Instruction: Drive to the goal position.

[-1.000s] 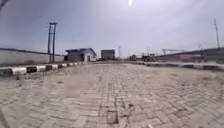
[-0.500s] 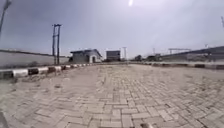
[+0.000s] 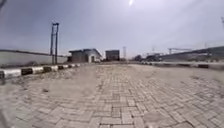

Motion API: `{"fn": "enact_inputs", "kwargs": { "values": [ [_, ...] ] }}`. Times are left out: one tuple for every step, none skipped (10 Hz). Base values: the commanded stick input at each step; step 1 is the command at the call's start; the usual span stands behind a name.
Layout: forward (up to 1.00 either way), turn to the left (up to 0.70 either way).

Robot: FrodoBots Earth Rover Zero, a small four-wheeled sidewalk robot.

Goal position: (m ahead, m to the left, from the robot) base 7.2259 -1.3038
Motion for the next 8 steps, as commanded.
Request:
{"fn": "enact_inputs", "kwargs": {
  "values": [
    [1.00, 0.00],
    [1.00, 0.00],
    [1.00, 0.00],
    [1.00, 0.00],
    [1.00, 0.00],
    [1.00, 0.00],
    [1.00, 0.00],
    [1.00, 0.00]
  ]
}}
